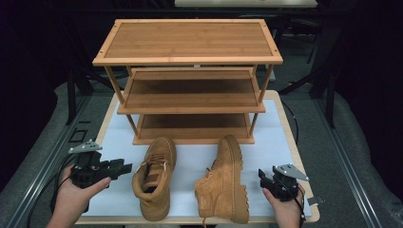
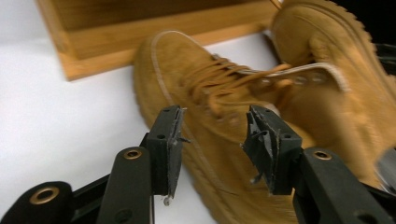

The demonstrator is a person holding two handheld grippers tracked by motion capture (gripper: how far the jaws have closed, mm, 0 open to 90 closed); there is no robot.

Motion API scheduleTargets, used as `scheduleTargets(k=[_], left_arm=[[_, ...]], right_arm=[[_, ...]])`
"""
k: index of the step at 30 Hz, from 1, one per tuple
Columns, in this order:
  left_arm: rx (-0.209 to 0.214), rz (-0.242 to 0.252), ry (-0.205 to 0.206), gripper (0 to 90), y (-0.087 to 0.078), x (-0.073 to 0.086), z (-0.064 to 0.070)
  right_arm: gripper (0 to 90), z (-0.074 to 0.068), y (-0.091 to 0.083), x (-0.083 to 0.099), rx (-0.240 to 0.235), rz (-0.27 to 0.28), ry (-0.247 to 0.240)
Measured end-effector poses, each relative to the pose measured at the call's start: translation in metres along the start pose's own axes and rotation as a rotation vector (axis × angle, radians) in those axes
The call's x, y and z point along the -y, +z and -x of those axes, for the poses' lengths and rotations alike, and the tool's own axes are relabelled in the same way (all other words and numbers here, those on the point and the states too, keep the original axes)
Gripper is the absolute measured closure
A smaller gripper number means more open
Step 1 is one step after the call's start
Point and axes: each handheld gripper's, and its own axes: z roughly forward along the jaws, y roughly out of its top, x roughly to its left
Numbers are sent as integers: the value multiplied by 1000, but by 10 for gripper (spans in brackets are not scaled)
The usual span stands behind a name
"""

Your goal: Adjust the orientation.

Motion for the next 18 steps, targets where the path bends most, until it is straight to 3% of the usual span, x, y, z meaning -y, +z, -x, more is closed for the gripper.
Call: scheduleTargets(k=[2, 3, 6, 8, 11, 13, 14, 16, 18], left_arm=[[7, -63, 9, 550, 1, -11, 7], [7, -63, 9, 548, 1, -11, 7], [67, -124, -9, 544, 8, -14, 14], [33, -173, 14, 532, 17, -11, 21], [14, -193, 23, 537, 24, -9, 22], [45, -191, 6, 585, 27, -8, 21], [53, -191, 3, 676, 28, -9, 21], [44, -203, 13, 744, 27, -11, 22], [7, -261, 47, 775, 22, -24, 19]], right_arm=[[432, 0, 1, 1, -1, 12, 8], [432, 0, 2, 1, -4, 11, 13], [431, 0, 1, 0, -6, -2, 16], [429, -1, 2, 1, -10, 1, 5], [428, -1, 2, 1, -9, -6, 3], [426, -1, 2, 1, -9, -12, 5], [424, -2, 3, 2, -12, -5, 6], [422, -1, 3, 2, -12, -5, 8], [422, 0, 3, 2, -4, -7, 17]])
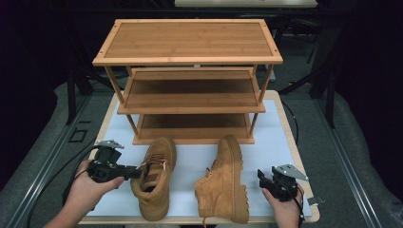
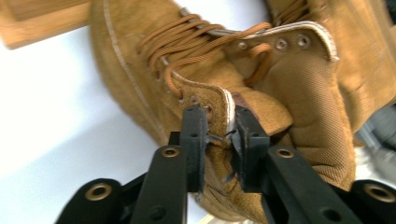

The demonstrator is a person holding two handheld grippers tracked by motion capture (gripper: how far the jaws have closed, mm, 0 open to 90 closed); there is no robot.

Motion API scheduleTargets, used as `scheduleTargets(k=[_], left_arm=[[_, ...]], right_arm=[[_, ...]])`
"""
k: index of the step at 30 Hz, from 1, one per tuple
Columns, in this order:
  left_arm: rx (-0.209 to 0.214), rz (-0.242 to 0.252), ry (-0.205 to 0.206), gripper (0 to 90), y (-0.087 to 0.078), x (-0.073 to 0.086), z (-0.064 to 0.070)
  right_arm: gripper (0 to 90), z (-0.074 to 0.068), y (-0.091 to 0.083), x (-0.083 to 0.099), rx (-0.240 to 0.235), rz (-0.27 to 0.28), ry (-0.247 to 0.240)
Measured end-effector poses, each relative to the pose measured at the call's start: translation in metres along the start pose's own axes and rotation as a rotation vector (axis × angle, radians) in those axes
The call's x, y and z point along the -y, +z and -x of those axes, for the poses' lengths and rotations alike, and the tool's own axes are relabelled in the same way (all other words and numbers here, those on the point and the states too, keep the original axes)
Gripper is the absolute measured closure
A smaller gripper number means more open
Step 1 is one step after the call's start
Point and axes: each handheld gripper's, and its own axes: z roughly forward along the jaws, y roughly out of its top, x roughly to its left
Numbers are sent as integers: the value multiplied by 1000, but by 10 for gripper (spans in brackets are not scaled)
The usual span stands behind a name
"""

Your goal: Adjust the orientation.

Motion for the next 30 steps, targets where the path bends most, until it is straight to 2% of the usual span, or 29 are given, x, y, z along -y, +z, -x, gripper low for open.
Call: scheduleTargets(k=[1, 3, 4, 5, 6, 7, 8, 10, 11, 12, 14, 16, 17, 18, 19, 20, 21, 23, 25, 26, 29, 30], left_arm=[[0, 0, 0, 787, 0, 0, 0], [-55, -37, 30, 796, -8, -11, -8], [-147, -91, 99, 802, -15, -23, -16], [-147, -91, 99, 804, -15, -23, -16], [-202, -119, 161, 804, -18, -28, -19], [-242, -143, 183, 805, -19, -32, -22], [-268, -192, 201, 804, -18, -38, -31], [-301, -258, 215, 799, -12, -40, -37], [-311, -259, 227, 796, -10, -40, -40], [-311, -259, 227, 794, -10, -40, -40], [-293, -271, 184, 784, -10, -44, -46], [-278, -281, 176, 723, -9, -44, -48], [-267, -301, 164, 723, -8, -44, -50], [-269, -335, 165, 686, -6, -43, -52], [-275, -389, 169, 668, 0, -40, -56], [-275, -389, 169, 667, 0, -40, -56], [-290, -419, 180, 670, 6, -36, -60], [-285, -428, 173, 670, 9, -34, -61], [-264, -443, 149, 698, 13, -32, -64], [-262, -467, 131, 705, 16, -30, -66], [-266, -465, 107, 720, 16, -30, -66], [-266, -469, 78, 722, 15, -31, -67]], right_arm=[[422, 0, 0, 0, 0, 0, 0], [422, 2, -1, 0, -5, -1, 6], [422, 3, 0, 1, -7, 8, 17], [422, 4, 0, 1, -6, 0, 18], [422, 4, 0, 1, -6, 0, 18], [422, 4, 1, 1, -4, -1, 20], [422, 4, 2, 1, -9, -1, 21], [422, 4, 3, 2, -11, 6, 21], [422, 4, 2, 1, -8, -10, 19], [422, 4, 2, 2, -9, -9, 20], [421, 4, 3, 2, -9, -9, 20], [421, 4, 3, 2, -11, -10, 21], [420, 4, 3, 2, -12, -12, 20], [421, 4, 3, 2, -13, -12, 20], [420, 4, 4, 2, -19, -8, 23], [420, 4, 4, 2, -19, -8, 23], [420, 3, 4, 2, -23, -8, 20], [419, 3, 4, 2, -25, -8, 19], [419, 3, 4, 2, -21, -20, 15], [418, 2, 4, 2, -21, -21, 15], [418, 2, 5, 3, -25, -22, 10], [418, 2, 5, 3, -28, -17, 13]])
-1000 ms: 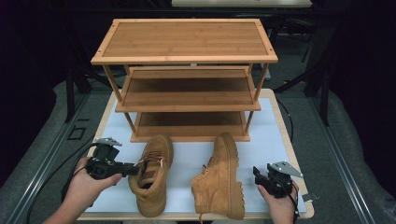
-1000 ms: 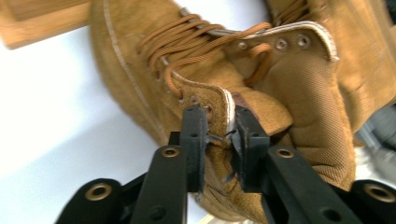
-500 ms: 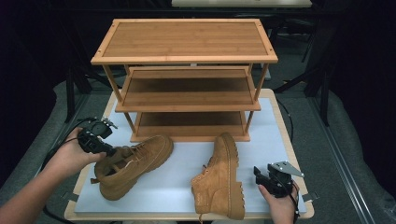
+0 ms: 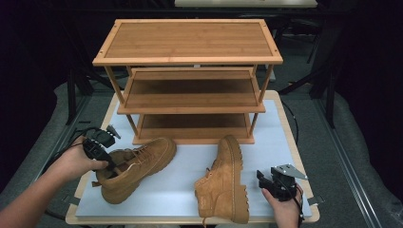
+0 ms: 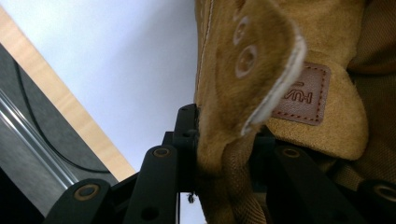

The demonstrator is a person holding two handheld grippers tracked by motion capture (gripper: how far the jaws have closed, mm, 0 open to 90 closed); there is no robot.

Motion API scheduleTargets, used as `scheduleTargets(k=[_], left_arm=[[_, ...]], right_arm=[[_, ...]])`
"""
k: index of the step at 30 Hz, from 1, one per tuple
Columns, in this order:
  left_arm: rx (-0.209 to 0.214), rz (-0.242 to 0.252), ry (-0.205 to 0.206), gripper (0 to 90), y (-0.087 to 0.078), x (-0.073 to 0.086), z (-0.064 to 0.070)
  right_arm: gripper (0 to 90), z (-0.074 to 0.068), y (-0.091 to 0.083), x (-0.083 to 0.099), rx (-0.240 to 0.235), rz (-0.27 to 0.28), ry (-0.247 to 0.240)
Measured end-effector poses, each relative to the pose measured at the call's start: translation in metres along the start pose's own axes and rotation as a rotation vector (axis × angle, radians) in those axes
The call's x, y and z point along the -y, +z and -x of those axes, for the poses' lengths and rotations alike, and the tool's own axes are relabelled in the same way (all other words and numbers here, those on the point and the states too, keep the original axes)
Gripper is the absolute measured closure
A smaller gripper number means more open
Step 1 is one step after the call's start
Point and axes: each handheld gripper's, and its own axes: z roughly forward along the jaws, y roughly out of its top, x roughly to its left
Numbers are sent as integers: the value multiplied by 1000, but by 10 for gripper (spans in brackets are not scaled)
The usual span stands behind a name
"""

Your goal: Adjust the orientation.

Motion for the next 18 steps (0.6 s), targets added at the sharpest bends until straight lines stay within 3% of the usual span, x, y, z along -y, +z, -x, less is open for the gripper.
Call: scheduleTargets(k=[4, 10, 15, 18], left_arm=[[14, -1, -23, 724, 1, 0, -1], [2, 8, -29, 751, 2, 1, -2], [45, 7, -31, 769, 1, 1, -6], [88, 7, -81, 773, 1, 1, -10]], right_arm=[[418, 1, 0, 0, 3, -8, 2], [418, 1, 1, 1, -8, -7, 8], [418, 0, 2, 1, -4, -14, 0], [417, 0, 2, 1, -9, -18, 2]])
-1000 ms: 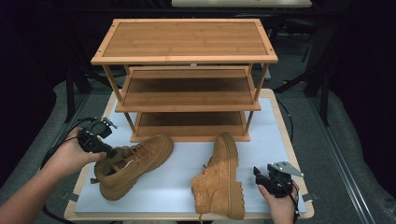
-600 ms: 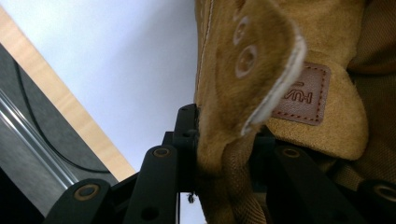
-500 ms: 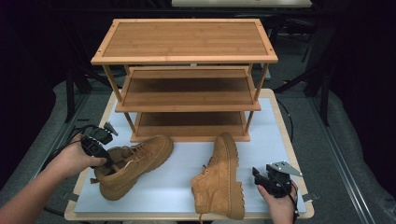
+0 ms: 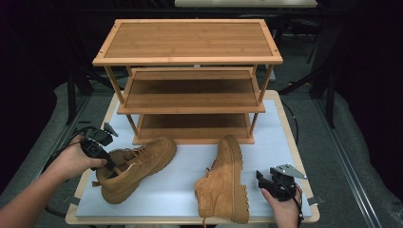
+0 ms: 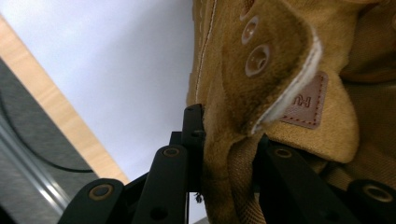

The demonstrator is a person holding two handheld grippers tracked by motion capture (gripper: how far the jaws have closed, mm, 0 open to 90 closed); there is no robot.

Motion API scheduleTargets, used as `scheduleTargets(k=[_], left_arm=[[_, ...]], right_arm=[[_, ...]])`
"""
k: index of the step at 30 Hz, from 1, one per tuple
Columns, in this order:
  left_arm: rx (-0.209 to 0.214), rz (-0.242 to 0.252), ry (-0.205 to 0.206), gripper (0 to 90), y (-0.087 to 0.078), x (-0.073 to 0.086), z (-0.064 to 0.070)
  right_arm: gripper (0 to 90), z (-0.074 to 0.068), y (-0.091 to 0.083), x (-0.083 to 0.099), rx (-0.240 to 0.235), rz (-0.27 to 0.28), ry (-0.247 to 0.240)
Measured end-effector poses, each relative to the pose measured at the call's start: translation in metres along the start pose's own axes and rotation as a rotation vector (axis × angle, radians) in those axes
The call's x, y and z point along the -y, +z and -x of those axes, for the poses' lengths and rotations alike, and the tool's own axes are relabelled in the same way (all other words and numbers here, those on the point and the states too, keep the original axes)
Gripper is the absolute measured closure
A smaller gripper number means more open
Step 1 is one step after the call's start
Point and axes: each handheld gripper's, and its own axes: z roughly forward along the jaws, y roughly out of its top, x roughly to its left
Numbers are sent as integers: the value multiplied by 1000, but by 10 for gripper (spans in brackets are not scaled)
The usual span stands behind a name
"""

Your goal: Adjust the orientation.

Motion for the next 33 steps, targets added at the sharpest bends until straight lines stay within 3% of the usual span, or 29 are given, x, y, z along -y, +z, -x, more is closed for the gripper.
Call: scheduleTargets(k=[4, 6, 7, 11, 16, 23, 29, 33], left_arm=[[14, -18, -46, 775, 0, -1, 0], [77, -14, -89, 780, -2, 1, 0], [77, -14, -89, 783, -2, 1, 0], [208, 16, -184, 793, -6, 8, -2], [257, 48, -222, 799, -16, 10, 1], [257, 58, -236, 803, -48, 16, 13], [329, 111, -255, 803, -74, 25, 16], [374, 167, -222, 802, -101, 33, 24]], right_arm=[[417, 0, 1, 0, 5, -5, 5], [417, 1, 1, 1, 1, 4, 7], [417, 1, 1, 1, 1, 4, 7], [417, 1, 0, 0, 3, -1, 15], [417, 1, 1, 1, 5, -2, 13], [417, 2, 0, 0, 6, 2, 23], [417, 3, -1, 0, 6, 8, 30], [417, 3, -1, 0, 5, 9, 33]])
